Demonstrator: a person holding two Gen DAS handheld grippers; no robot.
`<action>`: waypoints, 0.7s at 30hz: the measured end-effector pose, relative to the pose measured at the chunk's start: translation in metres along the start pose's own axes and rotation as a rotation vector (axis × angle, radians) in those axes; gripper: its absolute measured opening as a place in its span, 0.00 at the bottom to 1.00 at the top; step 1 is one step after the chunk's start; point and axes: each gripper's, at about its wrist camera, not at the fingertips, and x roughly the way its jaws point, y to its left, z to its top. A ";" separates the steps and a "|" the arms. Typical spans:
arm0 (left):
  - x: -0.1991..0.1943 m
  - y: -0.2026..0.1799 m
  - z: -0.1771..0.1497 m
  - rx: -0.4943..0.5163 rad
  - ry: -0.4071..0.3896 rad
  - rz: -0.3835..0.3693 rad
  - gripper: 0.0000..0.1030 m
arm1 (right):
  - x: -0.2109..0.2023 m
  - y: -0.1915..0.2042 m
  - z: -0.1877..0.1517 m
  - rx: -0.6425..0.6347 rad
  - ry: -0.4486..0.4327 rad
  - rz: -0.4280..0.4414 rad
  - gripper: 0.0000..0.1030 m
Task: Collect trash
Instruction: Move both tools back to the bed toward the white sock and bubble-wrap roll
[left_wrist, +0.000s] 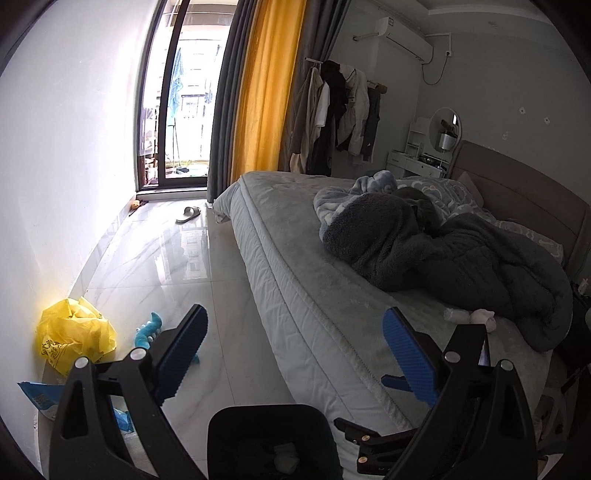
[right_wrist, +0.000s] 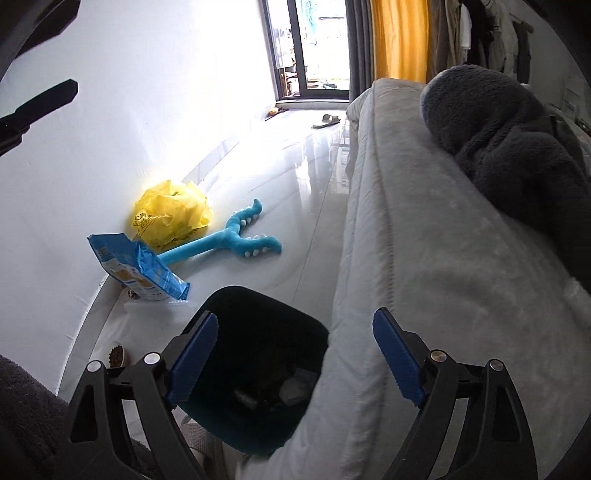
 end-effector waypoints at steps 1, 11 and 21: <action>0.002 -0.003 0.001 -0.001 -0.001 -0.006 0.94 | -0.005 -0.008 0.001 0.008 -0.010 -0.017 0.85; 0.022 -0.046 0.006 0.032 0.016 -0.062 0.94 | -0.054 -0.091 -0.007 0.123 -0.078 -0.129 0.87; 0.056 -0.089 -0.005 0.049 0.065 -0.121 0.94 | -0.086 -0.153 -0.027 0.189 -0.113 -0.202 0.87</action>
